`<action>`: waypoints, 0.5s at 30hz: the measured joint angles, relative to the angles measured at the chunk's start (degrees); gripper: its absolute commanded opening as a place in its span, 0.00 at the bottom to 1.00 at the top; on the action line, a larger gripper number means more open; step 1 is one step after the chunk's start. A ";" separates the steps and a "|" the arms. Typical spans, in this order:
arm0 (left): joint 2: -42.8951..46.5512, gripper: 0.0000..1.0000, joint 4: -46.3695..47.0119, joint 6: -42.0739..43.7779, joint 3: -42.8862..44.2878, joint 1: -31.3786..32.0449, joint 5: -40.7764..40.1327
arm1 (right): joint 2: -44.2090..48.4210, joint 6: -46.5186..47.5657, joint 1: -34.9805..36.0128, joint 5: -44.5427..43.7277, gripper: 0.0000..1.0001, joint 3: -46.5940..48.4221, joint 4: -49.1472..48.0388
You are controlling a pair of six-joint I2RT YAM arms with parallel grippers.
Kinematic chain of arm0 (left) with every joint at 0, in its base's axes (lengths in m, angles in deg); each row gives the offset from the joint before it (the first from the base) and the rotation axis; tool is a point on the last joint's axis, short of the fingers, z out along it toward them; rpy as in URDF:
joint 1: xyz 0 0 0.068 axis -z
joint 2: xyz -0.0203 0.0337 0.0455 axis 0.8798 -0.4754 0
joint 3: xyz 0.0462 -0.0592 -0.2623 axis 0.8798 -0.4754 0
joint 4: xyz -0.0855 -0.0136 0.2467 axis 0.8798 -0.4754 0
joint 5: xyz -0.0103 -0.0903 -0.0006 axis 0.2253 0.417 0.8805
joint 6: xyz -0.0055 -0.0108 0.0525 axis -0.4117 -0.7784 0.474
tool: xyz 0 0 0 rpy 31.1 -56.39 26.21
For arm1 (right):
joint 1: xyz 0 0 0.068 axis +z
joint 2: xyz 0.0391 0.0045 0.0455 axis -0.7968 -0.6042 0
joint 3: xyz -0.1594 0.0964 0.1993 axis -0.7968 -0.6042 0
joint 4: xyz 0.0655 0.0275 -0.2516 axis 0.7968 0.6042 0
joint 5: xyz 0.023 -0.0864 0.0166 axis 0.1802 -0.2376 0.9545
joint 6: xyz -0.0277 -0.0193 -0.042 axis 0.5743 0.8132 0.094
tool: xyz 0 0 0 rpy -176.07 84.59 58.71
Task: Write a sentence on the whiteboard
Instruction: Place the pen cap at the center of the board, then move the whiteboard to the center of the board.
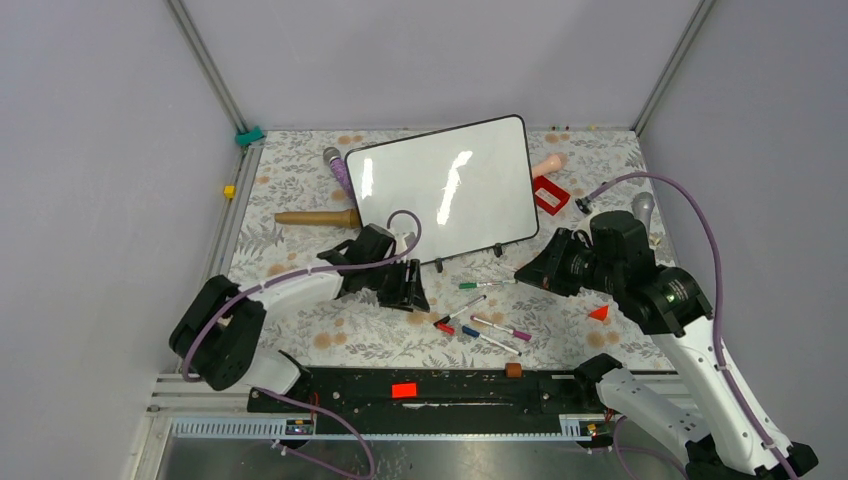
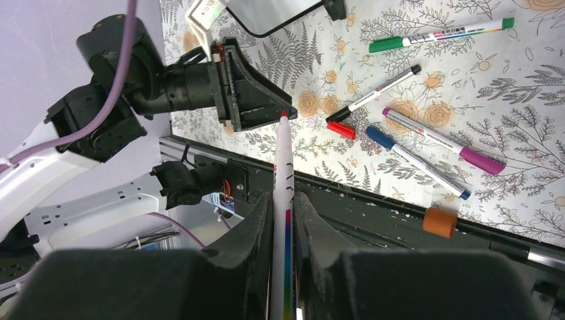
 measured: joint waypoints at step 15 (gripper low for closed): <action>25.31 0.60 -5.86 -3.74 -4.55 -0.28 -3.54 | -5.60 -7.43 1.38 -10.62 0.00 0.59 7.82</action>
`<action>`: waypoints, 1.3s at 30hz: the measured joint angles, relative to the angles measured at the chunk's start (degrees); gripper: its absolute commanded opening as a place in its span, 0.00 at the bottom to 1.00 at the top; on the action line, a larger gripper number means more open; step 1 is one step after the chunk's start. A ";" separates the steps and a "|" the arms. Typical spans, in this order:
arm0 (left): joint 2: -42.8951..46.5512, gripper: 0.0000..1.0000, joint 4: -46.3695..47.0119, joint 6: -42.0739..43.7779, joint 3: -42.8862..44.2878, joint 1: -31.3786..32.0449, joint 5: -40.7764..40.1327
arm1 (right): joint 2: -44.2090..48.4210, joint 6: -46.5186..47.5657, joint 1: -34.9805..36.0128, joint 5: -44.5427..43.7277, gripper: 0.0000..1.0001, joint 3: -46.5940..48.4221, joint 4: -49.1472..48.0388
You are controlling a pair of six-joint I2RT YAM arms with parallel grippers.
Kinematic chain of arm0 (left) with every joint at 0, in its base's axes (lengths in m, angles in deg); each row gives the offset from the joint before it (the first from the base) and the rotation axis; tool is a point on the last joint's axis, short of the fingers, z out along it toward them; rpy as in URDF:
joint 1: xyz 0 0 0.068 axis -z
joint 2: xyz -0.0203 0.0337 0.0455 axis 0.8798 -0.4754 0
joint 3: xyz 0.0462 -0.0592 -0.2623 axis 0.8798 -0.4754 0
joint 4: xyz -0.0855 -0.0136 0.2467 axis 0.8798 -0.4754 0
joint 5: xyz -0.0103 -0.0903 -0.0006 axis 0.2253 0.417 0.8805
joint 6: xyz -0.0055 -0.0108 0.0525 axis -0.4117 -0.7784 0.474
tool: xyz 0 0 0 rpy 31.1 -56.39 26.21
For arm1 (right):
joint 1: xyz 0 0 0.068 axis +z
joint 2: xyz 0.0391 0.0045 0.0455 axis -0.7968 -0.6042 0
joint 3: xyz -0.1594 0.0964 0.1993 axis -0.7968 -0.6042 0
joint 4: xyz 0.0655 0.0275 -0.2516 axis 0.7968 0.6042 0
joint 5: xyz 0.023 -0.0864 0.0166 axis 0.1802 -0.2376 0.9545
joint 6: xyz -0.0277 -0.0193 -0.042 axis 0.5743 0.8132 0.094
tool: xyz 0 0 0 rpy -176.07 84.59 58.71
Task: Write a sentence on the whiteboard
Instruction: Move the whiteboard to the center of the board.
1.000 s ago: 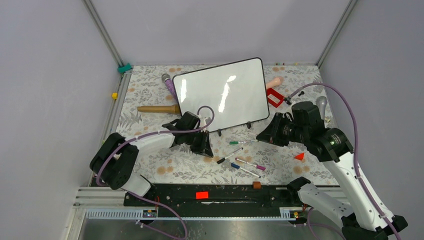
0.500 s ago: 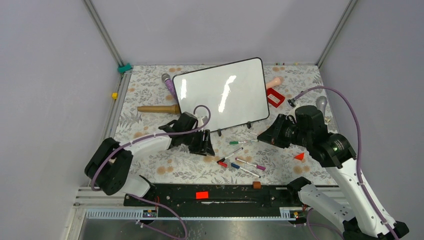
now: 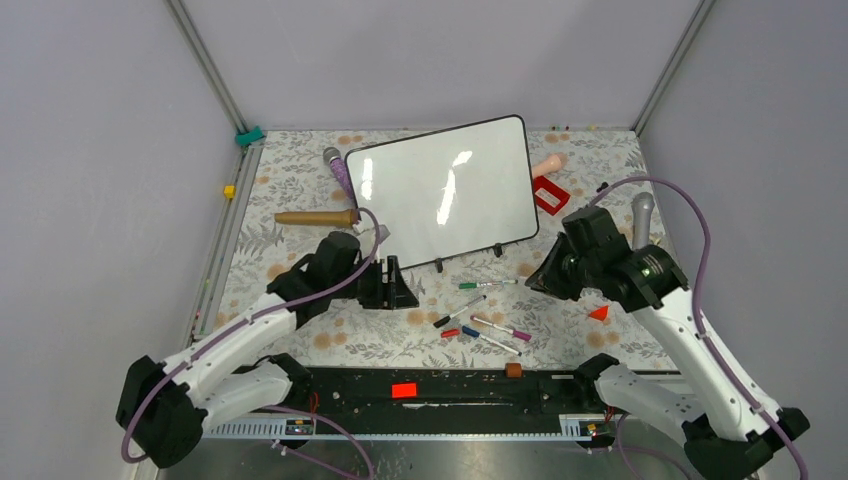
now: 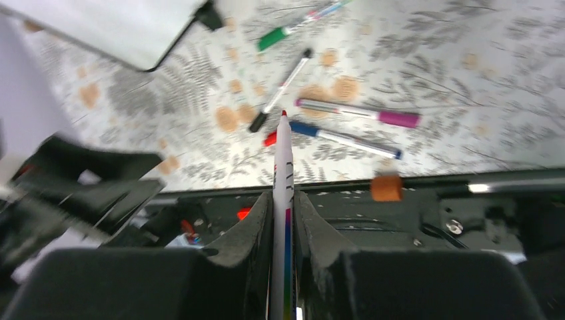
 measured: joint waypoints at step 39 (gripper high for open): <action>9.77 0.98 -9.92 -2.51 11.93 -2.75 -13.60 | 0.55 20.70 9.51 -16.90 0.00 4.52 -5.97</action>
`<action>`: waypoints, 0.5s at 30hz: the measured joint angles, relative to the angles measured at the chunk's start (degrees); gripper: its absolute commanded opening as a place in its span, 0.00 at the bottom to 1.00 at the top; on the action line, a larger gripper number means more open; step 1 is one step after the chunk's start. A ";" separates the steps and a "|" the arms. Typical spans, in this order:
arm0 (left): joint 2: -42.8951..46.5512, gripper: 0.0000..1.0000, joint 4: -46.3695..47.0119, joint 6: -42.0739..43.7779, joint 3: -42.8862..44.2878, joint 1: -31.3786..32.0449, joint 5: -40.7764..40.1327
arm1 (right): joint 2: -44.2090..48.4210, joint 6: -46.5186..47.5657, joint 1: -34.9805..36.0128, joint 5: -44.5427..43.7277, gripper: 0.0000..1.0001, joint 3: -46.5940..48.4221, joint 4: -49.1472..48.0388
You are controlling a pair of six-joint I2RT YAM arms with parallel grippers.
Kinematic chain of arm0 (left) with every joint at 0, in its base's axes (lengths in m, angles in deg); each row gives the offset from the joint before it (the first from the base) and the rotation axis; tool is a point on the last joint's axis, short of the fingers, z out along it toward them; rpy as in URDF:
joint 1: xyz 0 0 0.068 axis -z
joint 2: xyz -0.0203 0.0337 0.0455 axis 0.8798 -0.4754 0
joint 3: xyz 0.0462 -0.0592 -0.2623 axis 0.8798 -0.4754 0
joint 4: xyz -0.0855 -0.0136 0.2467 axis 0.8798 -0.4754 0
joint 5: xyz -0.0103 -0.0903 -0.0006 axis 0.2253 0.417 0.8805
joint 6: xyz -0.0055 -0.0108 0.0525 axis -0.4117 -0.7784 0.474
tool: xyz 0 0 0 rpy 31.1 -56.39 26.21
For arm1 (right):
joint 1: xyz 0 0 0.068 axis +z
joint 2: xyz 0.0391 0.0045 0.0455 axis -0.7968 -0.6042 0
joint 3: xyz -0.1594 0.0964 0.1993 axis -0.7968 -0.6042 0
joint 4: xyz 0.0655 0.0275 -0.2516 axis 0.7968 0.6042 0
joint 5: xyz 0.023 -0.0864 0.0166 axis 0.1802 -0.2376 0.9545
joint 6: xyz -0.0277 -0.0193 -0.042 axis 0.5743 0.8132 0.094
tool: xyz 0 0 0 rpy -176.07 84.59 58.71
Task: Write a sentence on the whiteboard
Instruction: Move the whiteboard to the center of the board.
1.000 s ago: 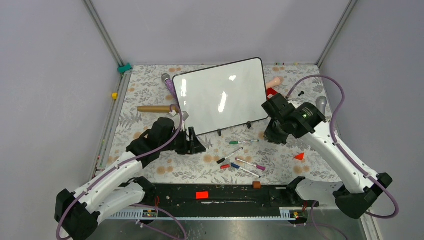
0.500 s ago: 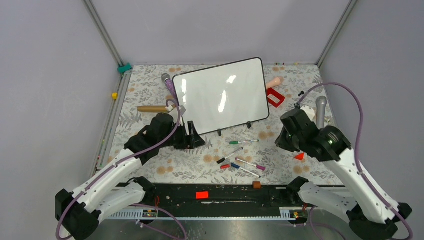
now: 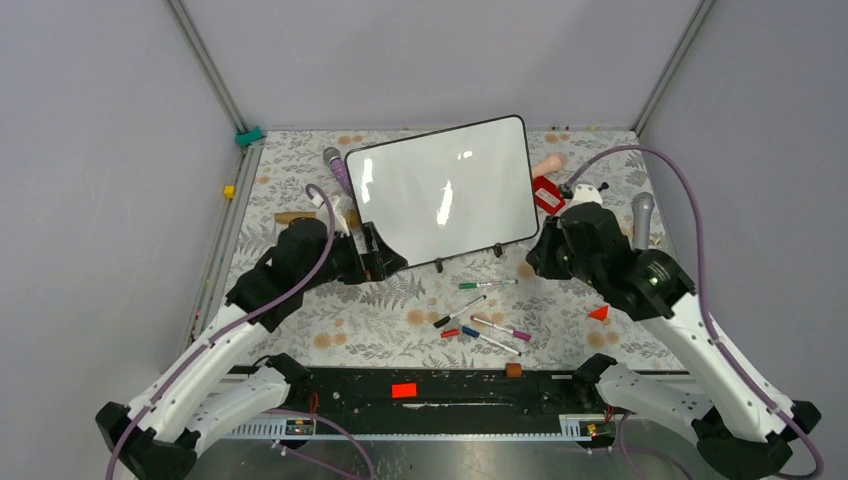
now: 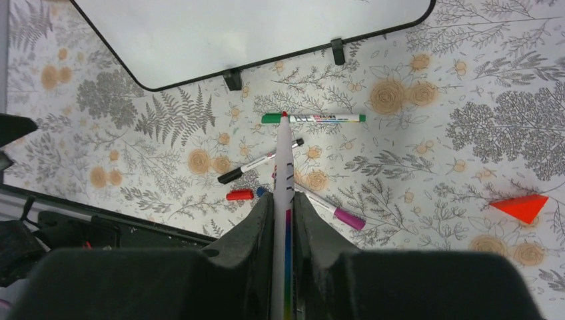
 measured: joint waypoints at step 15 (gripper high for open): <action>5.46 0.98 2.64 -2.89 -4.04 -0.15 -3.96 | 3.52 3.85 0.02 5.38 0.00 -6.49 -11.67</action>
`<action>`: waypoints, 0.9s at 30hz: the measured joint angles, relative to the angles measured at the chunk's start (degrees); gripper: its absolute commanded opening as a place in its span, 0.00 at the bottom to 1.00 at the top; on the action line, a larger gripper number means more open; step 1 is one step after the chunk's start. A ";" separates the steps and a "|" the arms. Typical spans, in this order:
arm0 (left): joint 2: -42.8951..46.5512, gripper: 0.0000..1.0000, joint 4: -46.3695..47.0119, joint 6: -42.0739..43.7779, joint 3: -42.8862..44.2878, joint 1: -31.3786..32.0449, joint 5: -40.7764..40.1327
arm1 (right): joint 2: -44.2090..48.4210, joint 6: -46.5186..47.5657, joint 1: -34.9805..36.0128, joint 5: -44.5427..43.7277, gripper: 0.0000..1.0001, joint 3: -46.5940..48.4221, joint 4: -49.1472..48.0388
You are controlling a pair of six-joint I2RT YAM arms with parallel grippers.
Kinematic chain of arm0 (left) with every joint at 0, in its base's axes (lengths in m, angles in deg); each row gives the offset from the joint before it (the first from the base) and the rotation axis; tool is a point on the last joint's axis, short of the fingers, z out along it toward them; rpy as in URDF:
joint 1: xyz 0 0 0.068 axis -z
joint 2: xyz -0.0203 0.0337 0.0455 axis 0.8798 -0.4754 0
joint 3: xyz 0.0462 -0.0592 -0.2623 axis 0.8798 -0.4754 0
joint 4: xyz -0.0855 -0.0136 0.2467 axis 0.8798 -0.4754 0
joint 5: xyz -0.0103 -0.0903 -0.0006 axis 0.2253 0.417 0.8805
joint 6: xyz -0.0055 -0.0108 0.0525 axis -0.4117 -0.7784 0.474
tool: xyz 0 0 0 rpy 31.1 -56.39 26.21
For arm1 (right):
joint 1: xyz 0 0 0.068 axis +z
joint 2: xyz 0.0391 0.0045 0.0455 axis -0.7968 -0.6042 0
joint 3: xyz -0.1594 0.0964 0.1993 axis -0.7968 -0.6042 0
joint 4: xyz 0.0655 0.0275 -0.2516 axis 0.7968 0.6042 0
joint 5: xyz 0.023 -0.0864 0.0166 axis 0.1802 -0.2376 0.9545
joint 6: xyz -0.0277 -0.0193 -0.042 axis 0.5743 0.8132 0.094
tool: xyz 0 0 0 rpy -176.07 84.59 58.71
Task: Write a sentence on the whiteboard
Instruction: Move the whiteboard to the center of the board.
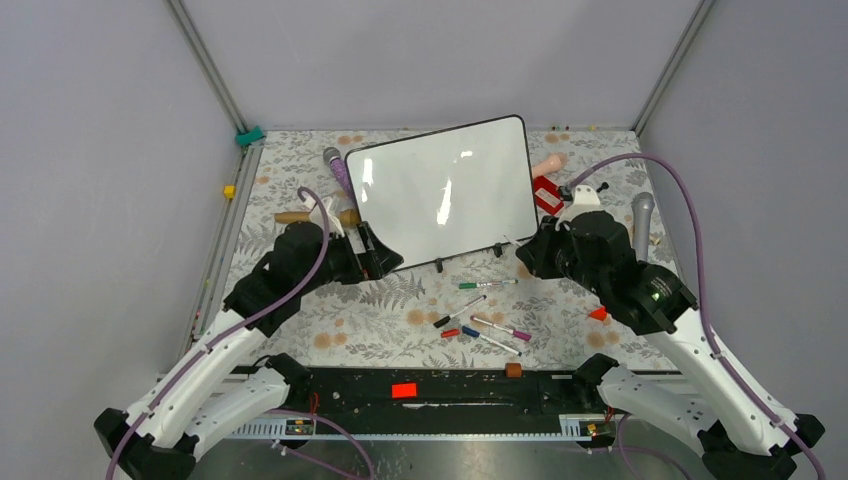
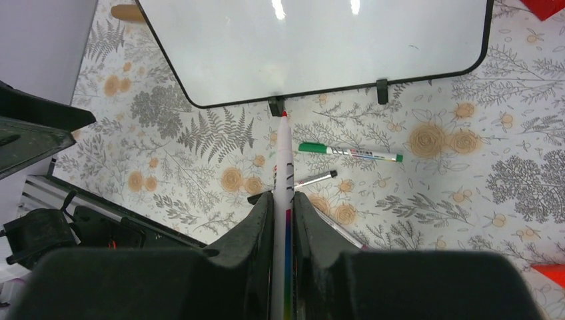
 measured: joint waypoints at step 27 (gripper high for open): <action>-6.01 0.98 8.41 3.50 -0.59 -15.61 14.93 | -22.67 -0.90 0.00 -0.09 0.00 16.48 -2.25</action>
